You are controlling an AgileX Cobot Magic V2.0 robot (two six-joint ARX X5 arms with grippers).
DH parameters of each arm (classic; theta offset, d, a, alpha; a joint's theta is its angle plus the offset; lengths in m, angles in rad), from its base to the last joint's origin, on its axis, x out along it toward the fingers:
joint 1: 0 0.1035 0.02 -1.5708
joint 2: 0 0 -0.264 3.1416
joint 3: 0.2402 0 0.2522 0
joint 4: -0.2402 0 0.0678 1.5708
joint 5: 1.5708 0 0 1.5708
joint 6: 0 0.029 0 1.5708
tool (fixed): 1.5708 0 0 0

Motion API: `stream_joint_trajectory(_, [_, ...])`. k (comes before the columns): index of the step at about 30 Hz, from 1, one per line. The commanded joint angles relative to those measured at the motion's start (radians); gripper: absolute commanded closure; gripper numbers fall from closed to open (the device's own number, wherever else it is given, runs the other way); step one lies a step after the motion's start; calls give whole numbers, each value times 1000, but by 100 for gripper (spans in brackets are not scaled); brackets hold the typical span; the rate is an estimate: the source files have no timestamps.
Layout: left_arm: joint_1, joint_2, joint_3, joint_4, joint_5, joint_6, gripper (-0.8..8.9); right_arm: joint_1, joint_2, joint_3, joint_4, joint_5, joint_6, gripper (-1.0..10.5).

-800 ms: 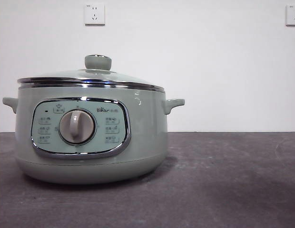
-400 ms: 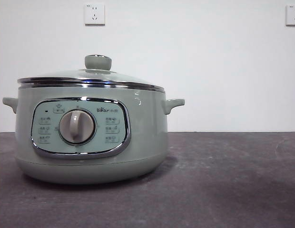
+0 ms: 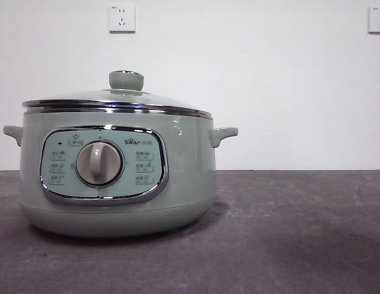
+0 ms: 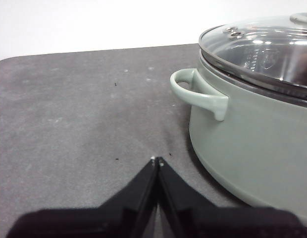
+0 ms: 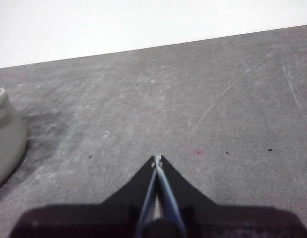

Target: Pick up the egg,open the lid,put the egg in the pot,close the lid

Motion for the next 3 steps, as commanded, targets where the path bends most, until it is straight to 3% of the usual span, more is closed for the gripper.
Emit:
stream_joint_trajectory(1, [3,-3,-14,-2,5,1,816,0,-2,-12,-3,3,9,945])
stream_joint_trajectory(3, [3,-3,-14,-2,5,1,816,0,-2,-12,-3,3,9,945])
